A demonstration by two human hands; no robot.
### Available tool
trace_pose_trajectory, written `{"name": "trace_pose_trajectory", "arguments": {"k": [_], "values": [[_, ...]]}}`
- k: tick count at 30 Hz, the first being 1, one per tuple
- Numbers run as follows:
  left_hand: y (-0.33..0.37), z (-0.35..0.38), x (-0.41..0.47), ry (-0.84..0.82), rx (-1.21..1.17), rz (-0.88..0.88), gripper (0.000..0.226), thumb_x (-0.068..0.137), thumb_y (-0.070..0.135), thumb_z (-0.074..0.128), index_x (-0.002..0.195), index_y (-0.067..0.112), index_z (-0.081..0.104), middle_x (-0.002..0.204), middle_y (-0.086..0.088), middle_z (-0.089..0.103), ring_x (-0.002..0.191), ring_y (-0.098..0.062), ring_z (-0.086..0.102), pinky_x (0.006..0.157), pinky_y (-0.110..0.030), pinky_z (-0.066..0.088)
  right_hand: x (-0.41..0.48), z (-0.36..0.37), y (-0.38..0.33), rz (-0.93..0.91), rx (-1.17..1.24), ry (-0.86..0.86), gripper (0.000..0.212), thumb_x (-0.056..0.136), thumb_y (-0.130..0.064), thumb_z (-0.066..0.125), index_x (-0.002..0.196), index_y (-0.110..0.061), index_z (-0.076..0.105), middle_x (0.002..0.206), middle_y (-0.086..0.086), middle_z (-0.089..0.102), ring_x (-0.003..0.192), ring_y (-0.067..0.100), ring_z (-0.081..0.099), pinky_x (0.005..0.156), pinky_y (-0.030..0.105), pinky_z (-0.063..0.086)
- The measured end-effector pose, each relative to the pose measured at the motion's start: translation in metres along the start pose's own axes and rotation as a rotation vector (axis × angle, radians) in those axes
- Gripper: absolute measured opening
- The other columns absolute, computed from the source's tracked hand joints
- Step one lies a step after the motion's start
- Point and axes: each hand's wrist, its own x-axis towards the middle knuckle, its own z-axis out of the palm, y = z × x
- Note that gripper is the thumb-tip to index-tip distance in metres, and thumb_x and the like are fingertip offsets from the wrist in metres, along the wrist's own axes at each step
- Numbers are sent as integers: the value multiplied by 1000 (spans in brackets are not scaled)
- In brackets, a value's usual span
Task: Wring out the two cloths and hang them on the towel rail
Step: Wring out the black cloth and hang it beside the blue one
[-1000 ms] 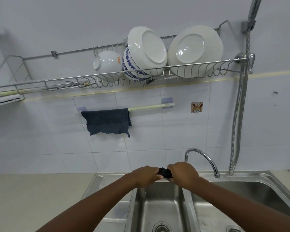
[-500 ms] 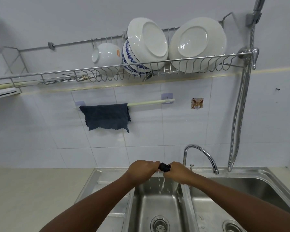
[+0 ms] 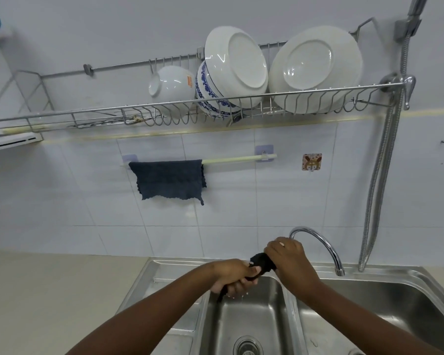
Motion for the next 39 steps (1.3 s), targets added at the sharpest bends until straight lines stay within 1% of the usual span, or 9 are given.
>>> {"name": "trace_pose_trajectory", "arguments": {"k": [4,8,11,15,20,25,32,36,39], "values": [[6,-9,-4,-252,-274,-21,30,96,46,47,85,18,51,52,12,35,36,0,28,32,-10,21,-7,5,2,48,107,-93,39,63,-4,70,94,-22,54,89,-4,59,82,18,56,62,31,47],[9,-12,-11,-191,-185,40,27,97,41,49,89,15,54,59,8,34,41,0,29,37,-9,26,-16,-4,-6,155,242,-181,21,82,-29,53,98,-19,45,96,-2,52,93,20,49,64,40,48],[11,-8,-19,-65,155,96,24,98,38,48,86,17,52,66,5,38,47,-2,33,43,-14,30,-11,-8,-11,171,192,-286,33,78,-41,63,97,-18,48,90,1,62,86,22,56,64,37,45],[12,3,-20,248,939,269,32,99,40,41,100,11,53,85,-8,58,72,-17,49,61,-27,34,-5,-5,-18,197,93,-439,19,83,-28,54,96,-15,56,94,11,69,86,30,63,63,31,39],[-10,0,-1,524,1287,407,24,99,33,44,112,13,47,95,-17,65,84,-35,62,68,-39,45,-3,-12,-26,313,356,-565,13,84,-26,55,74,-20,60,84,9,69,80,26,64,60,27,36],[-15,-5,1,534,1390,557,23,98,22,46,120,15,46,97,-15,66,80,-33,63,68,-43,53,-13,-11,-35,608,832,-656,6,82,-24,58,80,-19,60,59,-2,52,49,10,47,45,21,36],[-28,-4,11,487,1387,635,21,96,24,46,116,17,50,102,-9,66,85,-26,63,68,-36,51,-33,7,-41,909,1230,-686,26,68,-1,63,92,-8,54,54,5,46,41,12,38,41,21,26],[-30,-3,18,508,1361,651,23,97,25,46,118,17,52,102,-8,66,88,-24,62,66,-30,45,-36,18,-39,906,1199,-640,32,64,-8,69,95,-6,58,55,6,48,44,14,42,43,23,30],[-35,-7,28,530,1251,557,22,96,28,47,116,18,48,98,-8,68,85,-26,65,70,-37,53,-35,17,-38,712,1076,-543,31,66,-33,77,94,-24,64,74,4,67,60,12,60,52,22,45]]}}
